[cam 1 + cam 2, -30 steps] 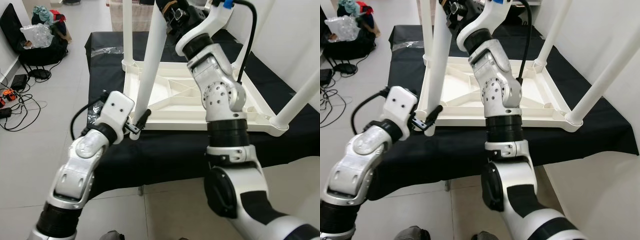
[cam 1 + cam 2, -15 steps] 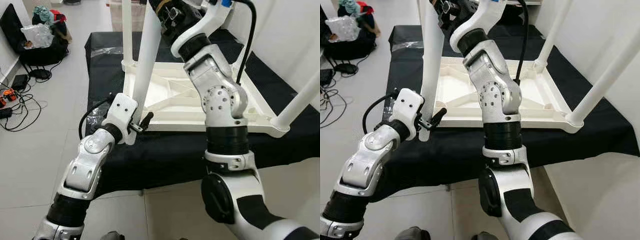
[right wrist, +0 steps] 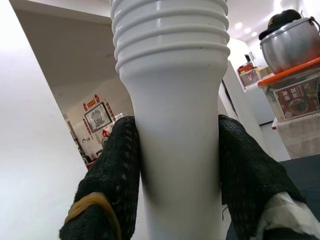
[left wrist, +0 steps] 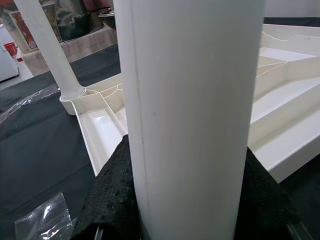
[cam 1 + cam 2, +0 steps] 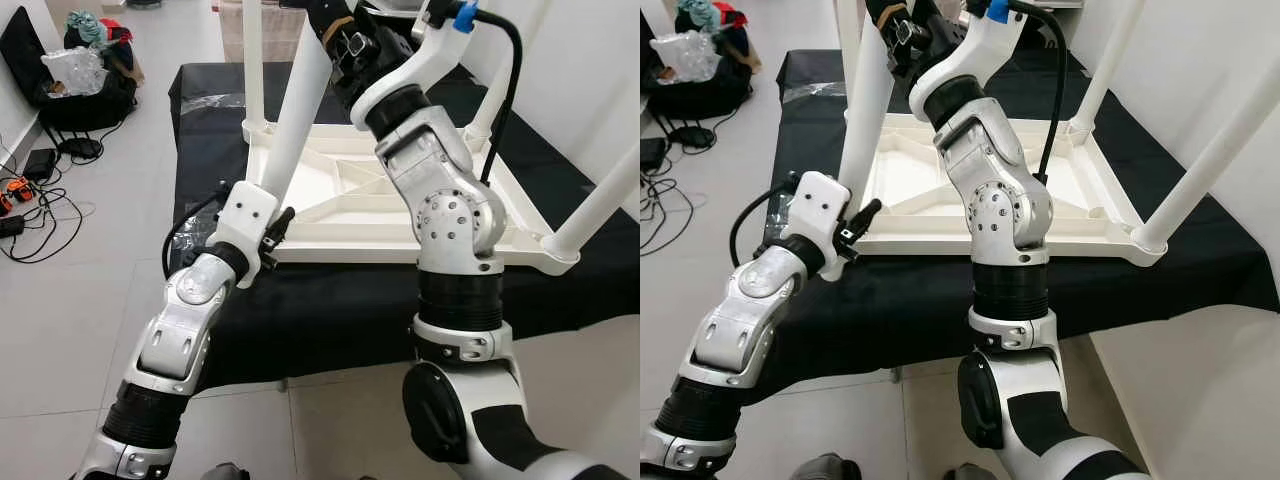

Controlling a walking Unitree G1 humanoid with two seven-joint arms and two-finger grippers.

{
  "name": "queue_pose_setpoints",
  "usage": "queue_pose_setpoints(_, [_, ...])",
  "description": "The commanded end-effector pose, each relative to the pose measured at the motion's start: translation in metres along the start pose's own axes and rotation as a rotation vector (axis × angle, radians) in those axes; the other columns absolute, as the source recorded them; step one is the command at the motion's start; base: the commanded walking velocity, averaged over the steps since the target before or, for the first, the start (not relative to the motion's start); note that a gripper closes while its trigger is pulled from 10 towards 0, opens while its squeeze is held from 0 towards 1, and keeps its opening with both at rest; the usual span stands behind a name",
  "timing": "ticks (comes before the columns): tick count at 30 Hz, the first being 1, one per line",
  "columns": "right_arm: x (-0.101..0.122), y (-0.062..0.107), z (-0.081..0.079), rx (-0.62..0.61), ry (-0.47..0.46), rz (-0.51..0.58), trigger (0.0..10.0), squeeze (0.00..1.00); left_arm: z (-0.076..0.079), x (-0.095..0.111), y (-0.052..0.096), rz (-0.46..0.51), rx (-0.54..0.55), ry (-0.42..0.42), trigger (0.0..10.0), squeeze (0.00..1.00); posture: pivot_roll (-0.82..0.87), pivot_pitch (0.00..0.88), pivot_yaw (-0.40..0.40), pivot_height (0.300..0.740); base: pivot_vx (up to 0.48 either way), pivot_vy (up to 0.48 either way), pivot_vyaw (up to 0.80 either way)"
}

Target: Building children table

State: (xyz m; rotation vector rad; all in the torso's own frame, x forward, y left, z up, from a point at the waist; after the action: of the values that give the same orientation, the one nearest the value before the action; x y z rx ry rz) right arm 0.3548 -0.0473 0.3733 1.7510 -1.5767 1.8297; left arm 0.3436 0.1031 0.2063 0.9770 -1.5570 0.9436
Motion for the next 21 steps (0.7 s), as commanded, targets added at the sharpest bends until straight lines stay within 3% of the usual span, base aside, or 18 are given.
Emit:
queue_pose_setpoints(1, [-0.004,0.001,-0.004,0.008,-0.005,-0.015,0.0,0.00,0.001,0.001,0.000,0.009,-0.002,-0.034,0.0,0.00,0.02,0.035,-0.077,0.740,0.000,0.000,0.00])
queue_pose_setpoints(7, [-0.014,0.005,0.004,-0.034,-0.012,-0.045,0.0,0.00,-0.017,0.000,0.002,0.002,0.078,-0.098,0.0,0.00,0.03,0.030,-0.074,0.740,0.000,0.000,0.00])
queue_pose_setpoints(8, [-0.015,0.006,0.005,-0.040,-0.014,-0.049,0.0,0.00,-0.020,-0.001,0.003,-0.003,0.080,-0.115,3.0,0.00,0.02,0.028,-0.068,0.740,0.000,0.000,0.00])
queue_pose_setpoints(9, [-0.015,0.006,0.005,-0.040,-0.014,-0.049,0.0,0.00,-0.020,-0.001,0.003,-0.003,0.080,-0.115,3.0,0.00,0.02,0.028,-0.068,0.740,0.000,0.000,0.00])
queue_pose_setpoints(10, [-0.017,0.007,0.006,-0.047,-0.012,-0.055,0.0,0.00,-0.024,-0.001,0.003,-0.003,0.087,-0.148,10.0,0.00,0.02,0.026,-0.065,0.740,0.000,0.000,0.00])
queue_pose_setpoints(13, [-0.019,0.008,0.008,-0.054,-0.011,-0.062,0.0,0.00,-0.027,0.000,0.004,-0.006,0.094,-0.180,10.0,0.00,0.02,0.026,-0.065,0.740,0.000,0.000,0.00])
queue_pose_setpoints(14, [-0.022,0.010,0.011,-0.064,-0.009,-0.072,10.0,0.98,-0.033,0.001,0.004,-0.008,0.098,-0.215,10.0,0.00,0.03,0.023,-0.063,0.740,0.000,0.000,0.00])
queue_pose_setpoints(18, [-0.034,0.016,0.020,-0.083,0.007,-0.103,10.0,1.00,-0.051,0.006,0.008,-0.009,0.122,-0.278,10.0,0.00,0.03,0.015,-0.054,0.740,0.000,0.000,0.00])
queue_pose_setpoints(21, [-0.037,0.018,0.023,-0.096,0.016,-0.110,10.0,1.00,-0.055,0.006,0.009,-0.012,0.126,-0.292,10.0,0.00,0.03,0.013,-0.055,0.740,0.000,0.000,0.00])
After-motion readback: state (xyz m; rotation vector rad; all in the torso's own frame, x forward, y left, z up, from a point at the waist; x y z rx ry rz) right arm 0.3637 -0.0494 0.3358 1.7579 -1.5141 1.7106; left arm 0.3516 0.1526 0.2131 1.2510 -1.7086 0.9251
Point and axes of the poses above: a point about 5 cm out from each wrist's last joint towards the gripper, its own y axis pointing back from the gripper into the wrist, its own x axis along the axis of the wrist's last joint, z = x × y, the point moved 3 cm from there along -y, pointing out of the wrist towards the gripper, and after that the axes turned 8 degrees about y, right-handed, at the moved point
